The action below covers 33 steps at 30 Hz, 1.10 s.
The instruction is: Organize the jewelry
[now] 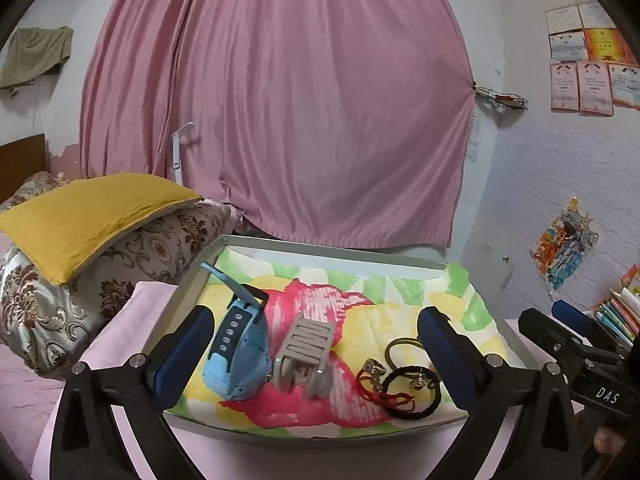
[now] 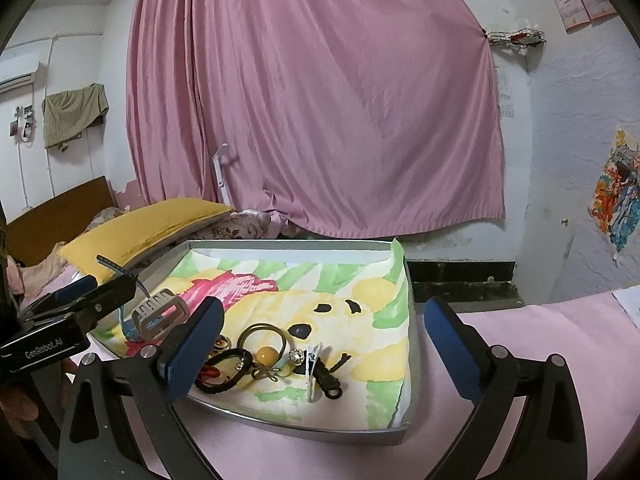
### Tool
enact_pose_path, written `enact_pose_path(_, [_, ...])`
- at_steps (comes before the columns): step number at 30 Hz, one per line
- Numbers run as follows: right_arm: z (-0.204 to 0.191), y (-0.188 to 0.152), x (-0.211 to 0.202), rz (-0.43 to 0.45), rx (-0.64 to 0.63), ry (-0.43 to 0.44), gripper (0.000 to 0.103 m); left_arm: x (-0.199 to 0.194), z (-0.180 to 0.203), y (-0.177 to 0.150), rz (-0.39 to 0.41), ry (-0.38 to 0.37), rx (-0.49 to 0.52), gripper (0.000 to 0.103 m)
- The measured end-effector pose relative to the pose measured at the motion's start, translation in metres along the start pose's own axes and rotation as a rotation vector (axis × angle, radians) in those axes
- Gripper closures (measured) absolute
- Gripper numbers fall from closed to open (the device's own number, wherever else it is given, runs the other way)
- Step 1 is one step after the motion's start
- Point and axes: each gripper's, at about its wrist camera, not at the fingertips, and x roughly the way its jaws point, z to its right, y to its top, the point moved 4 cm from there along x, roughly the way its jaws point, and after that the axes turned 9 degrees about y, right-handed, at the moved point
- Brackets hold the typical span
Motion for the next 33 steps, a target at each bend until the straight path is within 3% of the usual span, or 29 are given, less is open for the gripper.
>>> enact_pose_path(14, [-0.007, 0.000, -0.016, 0.054, -0.033, 0.008, 0.003, -0.018, -0.007, -0.006, 0.031, 0.023, 0.024, 0.001])
enact_pose_path(33, [-0.040, -0.022, -0.096, 0.084, -0.036, 0.035, 0.003, -0.076, -0.040, -0.022, 0.046, 0.049, 0.019, 0.001])
